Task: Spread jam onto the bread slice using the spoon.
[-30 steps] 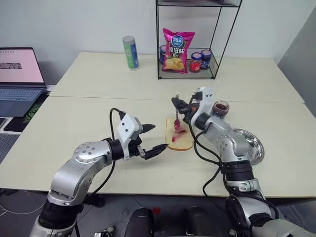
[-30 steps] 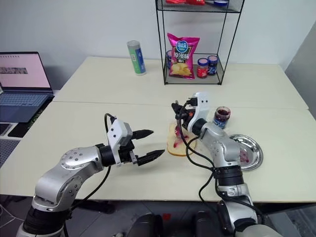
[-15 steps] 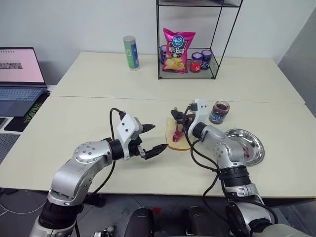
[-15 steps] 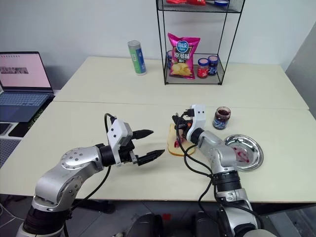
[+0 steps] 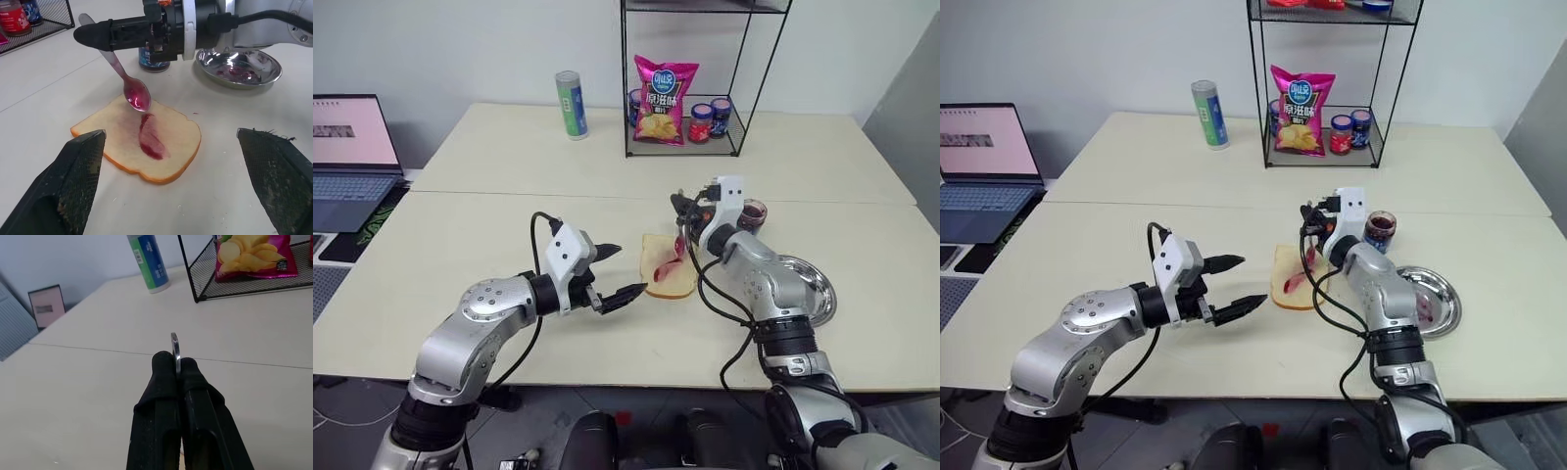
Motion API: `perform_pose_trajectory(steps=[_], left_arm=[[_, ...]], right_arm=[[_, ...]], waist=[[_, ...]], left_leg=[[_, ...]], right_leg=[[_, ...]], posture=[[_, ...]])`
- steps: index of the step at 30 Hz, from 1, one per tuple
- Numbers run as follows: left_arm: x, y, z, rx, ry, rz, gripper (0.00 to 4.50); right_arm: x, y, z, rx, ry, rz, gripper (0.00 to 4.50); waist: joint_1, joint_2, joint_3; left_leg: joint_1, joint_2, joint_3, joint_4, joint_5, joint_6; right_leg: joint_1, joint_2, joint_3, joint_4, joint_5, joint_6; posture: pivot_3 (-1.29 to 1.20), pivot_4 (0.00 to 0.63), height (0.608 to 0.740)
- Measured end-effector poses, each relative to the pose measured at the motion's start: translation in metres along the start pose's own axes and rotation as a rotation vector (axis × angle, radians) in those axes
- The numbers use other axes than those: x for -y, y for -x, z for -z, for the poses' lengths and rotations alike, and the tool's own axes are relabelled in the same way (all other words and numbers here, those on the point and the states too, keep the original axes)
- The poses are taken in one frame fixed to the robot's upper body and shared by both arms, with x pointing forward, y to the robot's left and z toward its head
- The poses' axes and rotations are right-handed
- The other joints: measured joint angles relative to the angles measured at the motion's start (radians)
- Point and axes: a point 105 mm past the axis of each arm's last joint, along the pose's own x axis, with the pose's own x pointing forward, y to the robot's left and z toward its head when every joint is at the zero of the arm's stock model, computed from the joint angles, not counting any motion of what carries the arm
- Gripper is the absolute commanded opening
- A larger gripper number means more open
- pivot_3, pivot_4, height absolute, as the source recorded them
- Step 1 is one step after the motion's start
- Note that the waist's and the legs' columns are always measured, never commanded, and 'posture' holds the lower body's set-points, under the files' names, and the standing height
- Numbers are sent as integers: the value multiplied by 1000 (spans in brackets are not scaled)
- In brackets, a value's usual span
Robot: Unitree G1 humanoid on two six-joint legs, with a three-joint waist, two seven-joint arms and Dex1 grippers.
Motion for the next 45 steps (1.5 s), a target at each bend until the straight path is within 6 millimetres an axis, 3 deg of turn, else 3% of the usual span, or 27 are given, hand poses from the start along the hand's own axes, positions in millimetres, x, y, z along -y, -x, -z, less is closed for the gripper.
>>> perform_pose_trajectory(steps=[4,9,22,27,33,38,45], left_arm=[[1,0,0,1,0,3,4500],[1,0,0,0,1,3,4500],[0,0,0,0,1,0,4500],[1,-1,1,-2,1,0,4500],[1,-2,1,-4,1,2,4500],[1,-2,1,-5,0,4,4500],[1,-2,1,-4,1,4,4500]], right_arm=[[-11,-1,4,-17,-57,-39,10],[-9,1,16,-47,-94,-12,10],[-14,-1,26,-57,-158,-8,10],[-13,2,40,-87,-191,6,10],[-10,2,40,-84,-183,17,10],[-9,2,39,-93,-70,8,10],[5,9,28,-74,2,34,10]], waist=[[-1,0,0],[-2,0,0],[-8,0,0],[-8,0,0],[-8,0,0],[-8,0,0],[-6,0,0]], left_leg=[[0,0,0,0,0,0],[0,0,0,0,0,0],[0,0,0,0,0,0],[0,0,0,0,0,0],[0,0,0,0,0,0],[0,-1,0,0,0,0],[0,-1,0,0,0,0]], right_leg=[[0,0,0,0,0,0],[0,0,0,0,0,0],[0,0,0,0,0,0],[0,0,0,0,0,0],[0,0,0,0,0,1],[0,-1,0,-1,-2,3],[1,-1,0,-1,-2,4]], posture=[[0,150,740],[0,150,740],[0,150,740],[0,150,740],[0,150,740],[0,150,740],[0,150,740]])
